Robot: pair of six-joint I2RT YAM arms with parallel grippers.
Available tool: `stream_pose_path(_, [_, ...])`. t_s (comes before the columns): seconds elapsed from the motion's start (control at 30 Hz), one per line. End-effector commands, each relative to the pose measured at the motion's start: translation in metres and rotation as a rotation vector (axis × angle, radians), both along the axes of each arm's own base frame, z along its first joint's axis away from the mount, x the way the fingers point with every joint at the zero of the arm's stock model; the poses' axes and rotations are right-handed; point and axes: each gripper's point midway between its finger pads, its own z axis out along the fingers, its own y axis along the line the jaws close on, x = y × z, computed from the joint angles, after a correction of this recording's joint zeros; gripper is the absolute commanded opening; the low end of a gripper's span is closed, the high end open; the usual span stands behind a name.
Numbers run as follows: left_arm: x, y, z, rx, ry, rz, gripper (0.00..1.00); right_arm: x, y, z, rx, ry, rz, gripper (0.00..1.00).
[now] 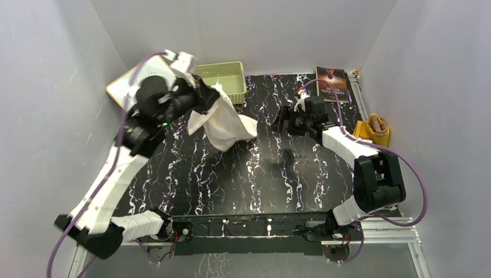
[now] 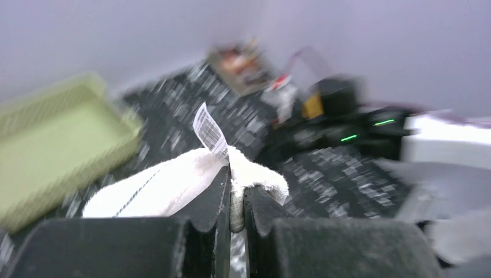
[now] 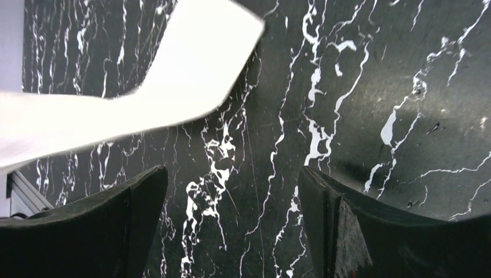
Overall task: Roll the towels
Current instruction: Flatten out the towel at the center of the board.
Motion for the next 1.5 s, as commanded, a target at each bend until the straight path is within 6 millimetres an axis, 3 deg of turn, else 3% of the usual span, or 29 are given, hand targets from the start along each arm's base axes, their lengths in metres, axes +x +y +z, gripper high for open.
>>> stream_pose_path(0.0, [-0.091, -0.027, 0.137, -0.262, -0.296, -0.406, 0.0, 0.029, 0.0, 0.053, 0.042, -0.185, -0.057, 0.81])
stream_pose_path(0.1, [-0.098, -0.028, 0.153, -0.245, -0.319, -0.442, 0.0, 0.031, 0.001, 0.055, 0.044, -0.179, -0.055, 0.82])
stream_pose_path(0.17, [-0.088, -0.023, 0.143, -0.193, -0.308, -0.391, 0.0, 0.031, 0.0, 0.057, 0.04, -0.182, -0.057, 0.82])
stream_pose_path(0.27, [-0.053, -0.002, 0.115, -0.087, -0.275, -0.189, 0.0, 0.028, -0.002, 0.055, 0.029, -0.179, -0.059, 0.82])
stream_pose_path(0.4, [0.015, 0.059, 0.051, 0.139, -0.102, 0.288, 0.0, 0.021, -0.002, 0.046, 0.014, -0.164, -0.044, 0.83])
stream_pose_path(0.47, [0.026, 0.069, 0.025, 0.238, -0.031, 0.353, 0.0, 0.017, -0.001, 0.041, -0.026, -0.164, -0.031, 0.83])
stream_pose_path(0.57, [0.029, 0.069, 0.016, 0.253, -0.02, 0.36, 0.0, 0.007, 0.013, 0.039, -0.086, -0.192, 0.01, 0.84])
stream_pose_path(0.67, [0.034, 0.082, 0.013, 0.293, -0.005, 0.429, 0.0, -0.007, 0.028, 0.04, -0.074, -0.225, 0.066, 0.85])
stream_pose_path(0.77, [0.039, 0.098, 0.007, 0.363, 0.029, 0.506, 0.0, -0.041, 0.065, 0.048, -0.092, -0.341, 0.28, 0.87])
stream_pose_path(0.87, [0.041, 0.118, 0.001, 0.422, 0.064, 0.577, 0.0, -0.084, 0.103, 0.03, -0.217, -0.367, 0.44, 0.89])
stream_pose_path(1.0, [0.041, 0.138, -0.007, 0.423, 0.115, 0.618, 0.0, -0.122, 0.122, 0.001, -0.31, -0.336, 0.534, 0.86])
stream_pose_path(1.23, [0.036, 0.152, -0.027, 0.456, 0.19, 0.63, 0.0, -0.168, 0.124, -0.029, -0.47, -0.379, 0.693, 0.83])
stream_pose_path(1.47, [0.032, 0.159, -0.034, 0.471, 0.217, 0.629, 0.0, -0.176, 0.121, -0.052, -0.542, -0.359, 0.766, 0.78])
